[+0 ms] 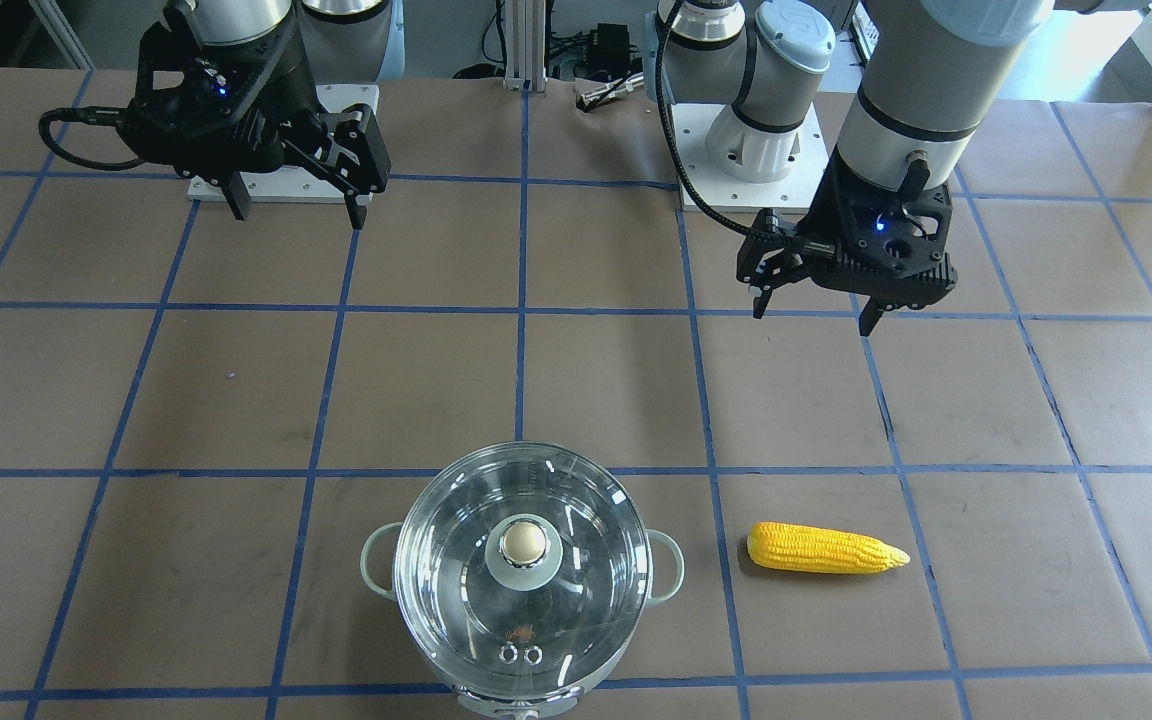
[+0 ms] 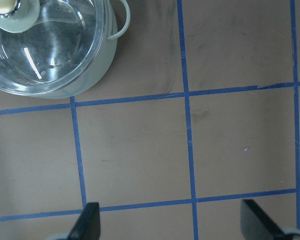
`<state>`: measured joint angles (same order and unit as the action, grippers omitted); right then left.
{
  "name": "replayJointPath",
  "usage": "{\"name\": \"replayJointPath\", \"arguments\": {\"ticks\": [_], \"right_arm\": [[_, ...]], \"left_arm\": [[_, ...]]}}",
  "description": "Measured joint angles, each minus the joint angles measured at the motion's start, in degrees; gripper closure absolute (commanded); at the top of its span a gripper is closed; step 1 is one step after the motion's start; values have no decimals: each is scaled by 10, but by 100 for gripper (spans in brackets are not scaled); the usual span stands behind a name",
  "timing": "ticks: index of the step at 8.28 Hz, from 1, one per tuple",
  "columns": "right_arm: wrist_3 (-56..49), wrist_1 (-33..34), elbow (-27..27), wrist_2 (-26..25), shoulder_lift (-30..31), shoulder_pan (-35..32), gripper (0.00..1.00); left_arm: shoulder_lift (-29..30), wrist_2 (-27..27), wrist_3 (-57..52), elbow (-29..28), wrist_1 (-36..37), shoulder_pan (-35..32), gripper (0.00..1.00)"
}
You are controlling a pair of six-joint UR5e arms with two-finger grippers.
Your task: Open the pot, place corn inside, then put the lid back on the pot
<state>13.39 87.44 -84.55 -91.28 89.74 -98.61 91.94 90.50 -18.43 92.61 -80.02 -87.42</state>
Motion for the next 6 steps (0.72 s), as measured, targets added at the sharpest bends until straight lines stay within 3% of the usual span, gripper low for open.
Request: {"name": "replayJointPath", "arguments": {"ticks": [3, 6], "right_arm": [[0, 33, 0, -3, -1, 0, 2], [-2, 93, -7, 2, -16, 0, 0]], "left_arm": [[18, -5, -206, 3, 8, 73, 0], [61, -13, -337, 5, 50, 92, 0]]}}
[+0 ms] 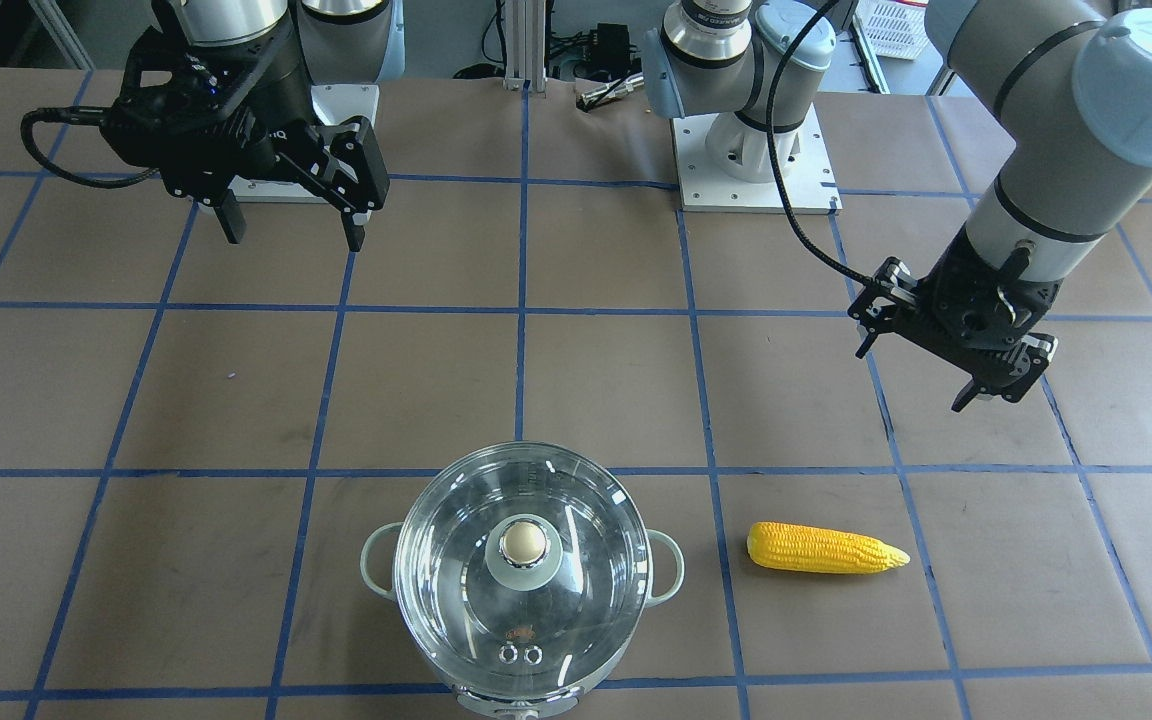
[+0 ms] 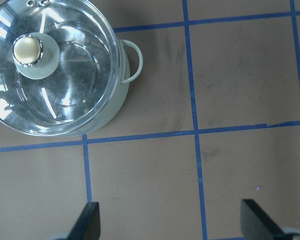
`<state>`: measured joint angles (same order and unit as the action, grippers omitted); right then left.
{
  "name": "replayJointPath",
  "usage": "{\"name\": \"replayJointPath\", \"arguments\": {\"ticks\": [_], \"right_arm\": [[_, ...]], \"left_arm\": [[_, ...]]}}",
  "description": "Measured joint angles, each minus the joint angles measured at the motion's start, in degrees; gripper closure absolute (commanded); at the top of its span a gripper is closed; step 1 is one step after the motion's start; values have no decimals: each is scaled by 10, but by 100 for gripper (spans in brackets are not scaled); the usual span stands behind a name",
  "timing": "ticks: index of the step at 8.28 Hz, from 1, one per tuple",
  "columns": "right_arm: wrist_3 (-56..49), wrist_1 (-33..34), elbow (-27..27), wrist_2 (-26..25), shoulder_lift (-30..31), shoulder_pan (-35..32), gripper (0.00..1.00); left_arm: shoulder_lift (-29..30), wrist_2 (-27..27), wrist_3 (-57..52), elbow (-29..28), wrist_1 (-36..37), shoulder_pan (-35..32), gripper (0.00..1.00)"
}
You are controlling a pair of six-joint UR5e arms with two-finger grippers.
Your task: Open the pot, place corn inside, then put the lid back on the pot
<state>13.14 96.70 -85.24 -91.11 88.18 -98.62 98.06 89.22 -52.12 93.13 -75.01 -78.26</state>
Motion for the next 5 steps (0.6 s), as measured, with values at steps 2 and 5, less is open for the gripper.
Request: {"name": "replayJointPath", "arguments": {"ticks": [2, 5], "right_arm": [[4, 63, 19, 0, -54, -3, 0], [30, 123, 86, 2, -174, -32, 0]], "left_arm": [[47, -17, -66, 0, 31, 1, 0], [97, -37, -123, 0, 69, 1, 0]]}}
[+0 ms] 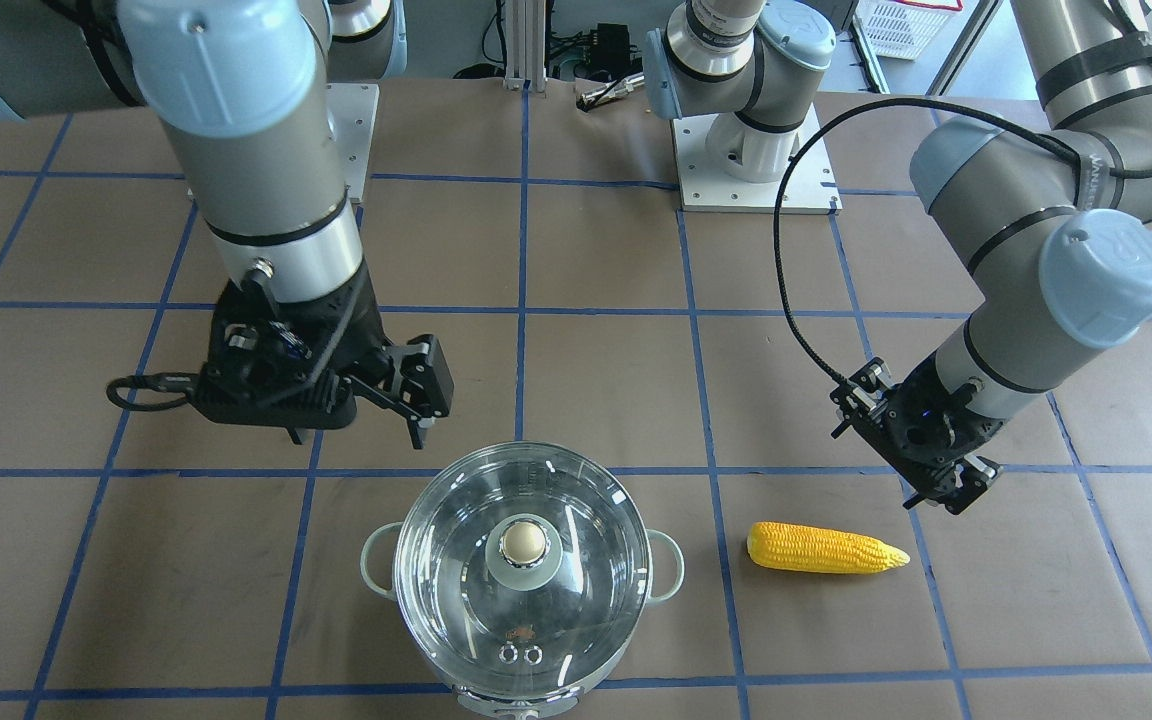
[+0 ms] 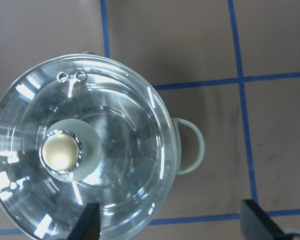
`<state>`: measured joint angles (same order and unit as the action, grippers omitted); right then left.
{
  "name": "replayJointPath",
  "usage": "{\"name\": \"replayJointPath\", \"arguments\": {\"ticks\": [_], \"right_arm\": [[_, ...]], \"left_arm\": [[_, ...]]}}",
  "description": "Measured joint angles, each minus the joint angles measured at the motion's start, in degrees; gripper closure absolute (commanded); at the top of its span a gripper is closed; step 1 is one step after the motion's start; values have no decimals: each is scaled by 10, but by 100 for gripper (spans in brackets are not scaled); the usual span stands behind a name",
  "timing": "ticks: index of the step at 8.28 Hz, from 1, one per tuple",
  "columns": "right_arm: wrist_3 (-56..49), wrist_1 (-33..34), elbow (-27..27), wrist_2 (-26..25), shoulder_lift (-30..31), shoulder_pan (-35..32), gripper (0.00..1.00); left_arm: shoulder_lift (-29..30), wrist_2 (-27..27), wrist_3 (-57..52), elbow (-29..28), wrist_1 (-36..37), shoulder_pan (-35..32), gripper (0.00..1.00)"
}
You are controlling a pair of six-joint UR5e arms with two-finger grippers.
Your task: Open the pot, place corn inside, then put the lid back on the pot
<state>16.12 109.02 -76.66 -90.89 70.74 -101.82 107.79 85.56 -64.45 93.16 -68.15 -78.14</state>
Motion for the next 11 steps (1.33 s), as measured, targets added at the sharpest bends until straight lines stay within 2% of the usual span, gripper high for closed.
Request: {"name": "replayJointPath", "arguments": {"ticks": [2, 6, 7, 8, 11], "right_arm": [[47, 66, 14, -2, -61, -37, 4], [70, 141, 23, 3, -116, -70, 7], [70, 149, 24, 4, -121, -70, 12], [67, 157, 25, 4, -125, -70, 26], [45, 165, 26, 3, -128, -71, 54]], "left_arm": [[34, -42, -44, 0, 9, 0, 0], [90, -57, -131, 0, 56, 0, 0], [97, -56, -156, -1, 62, 0, 0], [103, -55, -182, -1, 67, 0, 0], [115, -53, -250, -1, 97, 1, 0]]}}
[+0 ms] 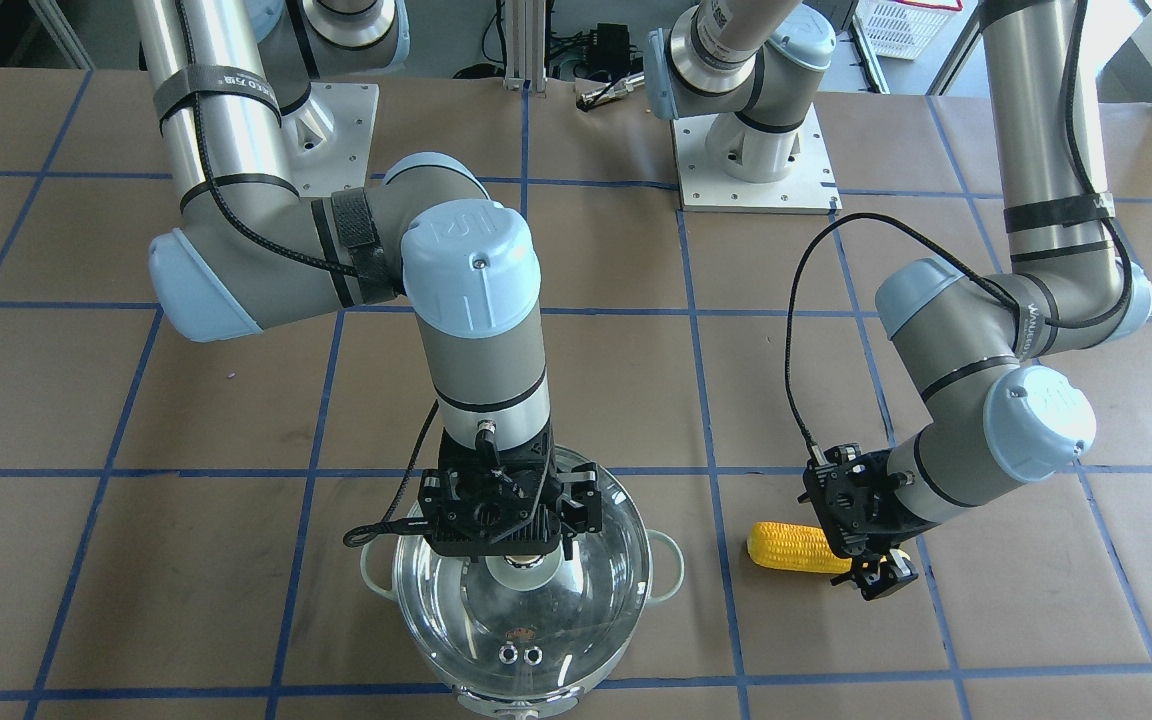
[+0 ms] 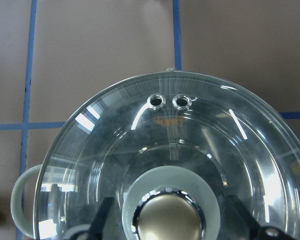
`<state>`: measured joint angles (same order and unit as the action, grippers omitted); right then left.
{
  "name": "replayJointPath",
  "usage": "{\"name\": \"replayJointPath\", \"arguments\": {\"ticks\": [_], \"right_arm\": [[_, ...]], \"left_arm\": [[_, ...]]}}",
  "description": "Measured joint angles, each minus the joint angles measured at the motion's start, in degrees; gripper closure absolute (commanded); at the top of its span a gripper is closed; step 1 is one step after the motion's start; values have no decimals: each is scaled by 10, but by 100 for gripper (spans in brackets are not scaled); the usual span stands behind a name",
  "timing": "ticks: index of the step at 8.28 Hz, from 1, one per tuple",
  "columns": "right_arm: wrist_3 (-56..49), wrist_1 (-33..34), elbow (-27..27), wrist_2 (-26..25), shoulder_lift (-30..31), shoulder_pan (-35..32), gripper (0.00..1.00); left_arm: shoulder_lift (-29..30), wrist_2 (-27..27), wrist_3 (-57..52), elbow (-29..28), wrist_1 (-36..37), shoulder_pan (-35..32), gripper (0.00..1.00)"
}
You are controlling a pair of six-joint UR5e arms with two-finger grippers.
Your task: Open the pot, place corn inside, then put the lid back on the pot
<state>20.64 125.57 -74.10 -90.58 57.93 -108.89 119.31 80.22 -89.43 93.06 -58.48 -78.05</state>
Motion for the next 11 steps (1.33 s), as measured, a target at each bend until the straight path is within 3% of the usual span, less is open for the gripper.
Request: {"name": "replayJointPath", "arguments": {"ticks": [2, 4, 7, 8, 10, 11], "right_arm": [[-7, -1, 0, 1, 0, 0, 64], [-10, -1, 0, 1, 0, 0, 64], [-7, -1, -1, 2, -1, 0, 49], [-6, -1, -2, 2, -1, 0, 42], [-4, -2, -2, 2, -2, 0, 36], [1, -1, -2, 2, -4, 0, 36]], "left_arm": [[4, 3, -19, 0, 6, 1, 0], [15, 11, -25, -1, 7, 5, 0], [25, 15, -27, 0, 7, 8, 0], [27, 15, -27, 1, 7, 8, 18], [31, 15, -27, 0, 8, 8, 80], [31, 15, -33, 0, 13, 8, 100]]}}
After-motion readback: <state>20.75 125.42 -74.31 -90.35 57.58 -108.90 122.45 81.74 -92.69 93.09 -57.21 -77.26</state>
